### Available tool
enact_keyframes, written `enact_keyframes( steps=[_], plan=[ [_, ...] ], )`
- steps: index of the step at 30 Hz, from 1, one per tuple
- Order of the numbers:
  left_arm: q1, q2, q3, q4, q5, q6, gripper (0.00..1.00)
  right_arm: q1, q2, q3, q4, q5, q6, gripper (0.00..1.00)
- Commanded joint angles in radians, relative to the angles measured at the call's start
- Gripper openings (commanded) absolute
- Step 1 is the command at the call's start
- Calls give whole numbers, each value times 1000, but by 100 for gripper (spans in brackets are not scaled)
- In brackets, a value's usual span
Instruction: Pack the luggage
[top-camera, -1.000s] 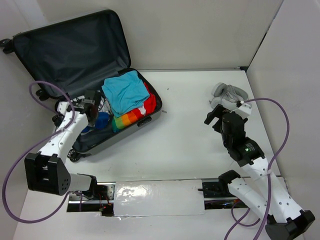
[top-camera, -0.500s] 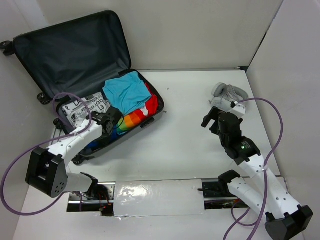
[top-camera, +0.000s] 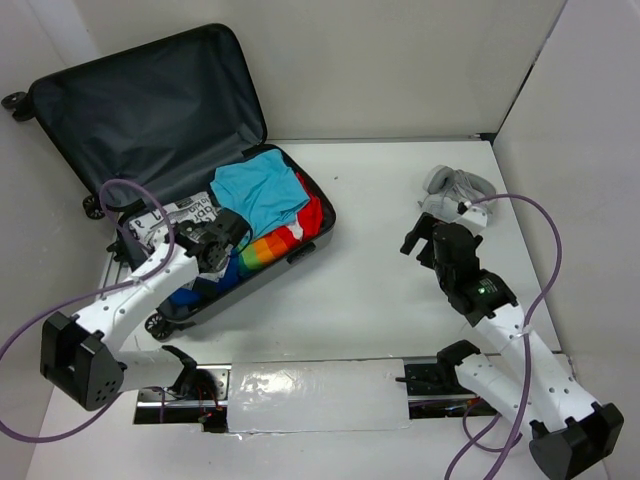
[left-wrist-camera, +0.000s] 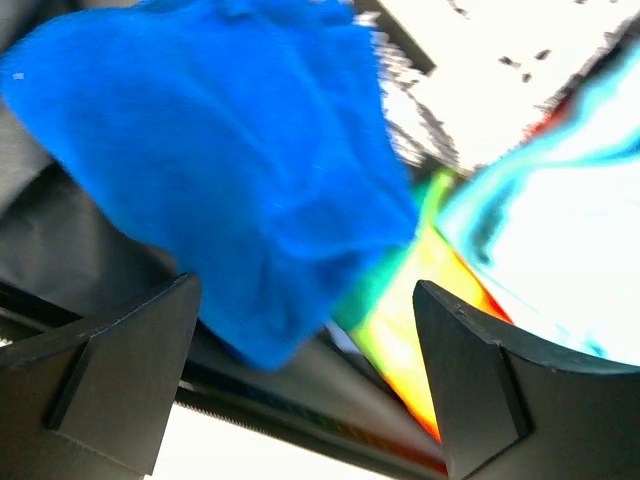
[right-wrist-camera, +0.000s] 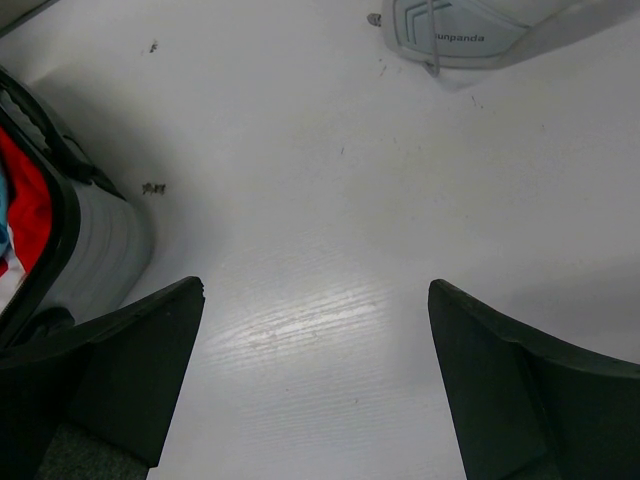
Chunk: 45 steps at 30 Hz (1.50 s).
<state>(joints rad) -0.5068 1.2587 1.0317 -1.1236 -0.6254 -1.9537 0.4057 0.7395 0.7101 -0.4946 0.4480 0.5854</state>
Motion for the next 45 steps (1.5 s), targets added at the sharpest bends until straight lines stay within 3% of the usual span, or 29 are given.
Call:
enact_keyframes(
  steps=[1,4,9,15,20,23,28,33,36,39,45],
  plan=[
    [-13,-38,79,-5,-53,99,100,1,11,-8,64,9,-9,100],
    [-13,-57,93,4,-62,196,100,1,20,-8,73,0,-9,100],
    [7,-108,53,4,-143,190,100,1,29,-8,82,-23,-18,100],
    [157,-131,-56,96,-168,258,100,10,38,2,82,-43,-39,100],
    [257,-44,-117,306,-50,433,100,10,58,2,105,-66,-50,100],
    [269,-1,-136,306,35,481,100,10,77,-8,105,-66,-50,100],
    [246,-41,-269,289,90,399,100,10,110,3,105,-45,-50,100],
    [237,-131,-295,323,81,429,100,10,123,3,105,-23,-41,100],
    [228,-131,-245,323,63,463,100,10,153,25,134,-12,-32,100],
    [228,-131,-148,297,62,499,100,-14,219,83,159,101,-1,100],
    [228,-110,146,216,9,631,100,-148,565,389,129,81,-41,100]
  ],
)
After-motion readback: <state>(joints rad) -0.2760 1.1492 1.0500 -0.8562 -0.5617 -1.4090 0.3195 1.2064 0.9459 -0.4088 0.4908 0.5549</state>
